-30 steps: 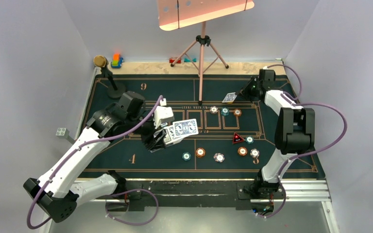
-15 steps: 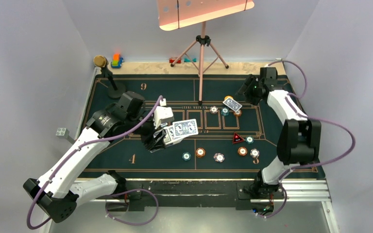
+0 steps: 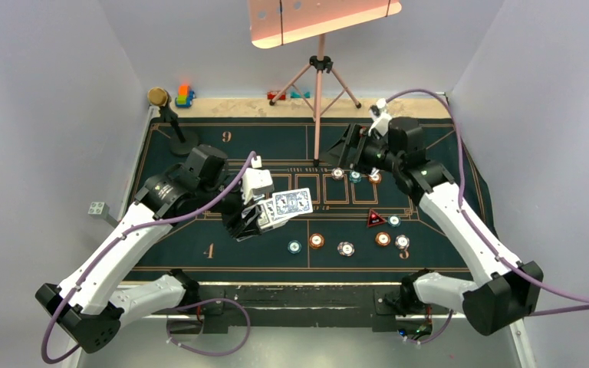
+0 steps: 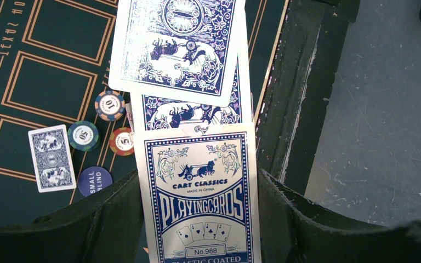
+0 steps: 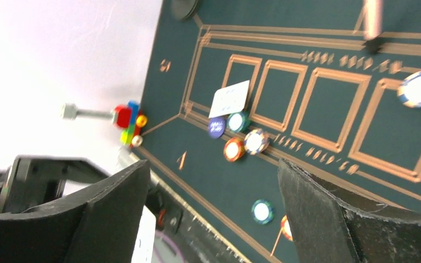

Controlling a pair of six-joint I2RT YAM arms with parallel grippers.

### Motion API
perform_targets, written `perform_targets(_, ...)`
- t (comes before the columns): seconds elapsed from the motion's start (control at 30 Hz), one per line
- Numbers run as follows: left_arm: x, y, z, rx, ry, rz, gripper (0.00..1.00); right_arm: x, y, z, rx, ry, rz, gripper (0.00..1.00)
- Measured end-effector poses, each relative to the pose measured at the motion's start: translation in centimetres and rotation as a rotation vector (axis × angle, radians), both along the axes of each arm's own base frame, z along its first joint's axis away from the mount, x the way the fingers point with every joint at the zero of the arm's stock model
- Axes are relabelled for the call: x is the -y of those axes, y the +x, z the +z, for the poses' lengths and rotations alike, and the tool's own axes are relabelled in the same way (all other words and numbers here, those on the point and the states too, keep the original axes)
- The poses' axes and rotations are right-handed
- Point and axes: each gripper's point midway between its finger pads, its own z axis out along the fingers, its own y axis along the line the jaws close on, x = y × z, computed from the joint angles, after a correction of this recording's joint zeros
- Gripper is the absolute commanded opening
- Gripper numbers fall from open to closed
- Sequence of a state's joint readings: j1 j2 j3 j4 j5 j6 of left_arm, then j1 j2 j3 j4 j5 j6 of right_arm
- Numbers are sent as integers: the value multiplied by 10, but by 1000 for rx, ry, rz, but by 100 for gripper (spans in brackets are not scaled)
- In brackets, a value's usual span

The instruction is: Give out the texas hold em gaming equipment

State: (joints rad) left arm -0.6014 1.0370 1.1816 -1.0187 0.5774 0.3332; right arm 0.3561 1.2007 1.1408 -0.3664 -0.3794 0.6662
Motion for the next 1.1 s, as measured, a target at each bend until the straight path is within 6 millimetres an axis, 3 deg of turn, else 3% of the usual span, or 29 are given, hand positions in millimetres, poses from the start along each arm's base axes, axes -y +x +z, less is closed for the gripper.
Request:
perform_targets(0.1, 0, 0, 0, 0, 0, 0, 0, -22, -29, -8, -46, 70, 108, 92)
perform_targets(0.37, 0, 0, 1, 2, -2, 0, 0, -63, -80, -25, -155, 154, 299, 93)
perform_targets(0.47, 0, 0, 1, 3, -2, 0, 0, -69, -92, -24, -168, 181, 329, 83)
perform_targets(0.67, 0, 0, 1, 3, -2, 0, 0, -76, -100, -19, -187, 226, 346, 52)
perform_targets(1.1, 0, 0, 1, 4, -2, 0, 0, -76, -101, -21, -213, 236, 334, 12)
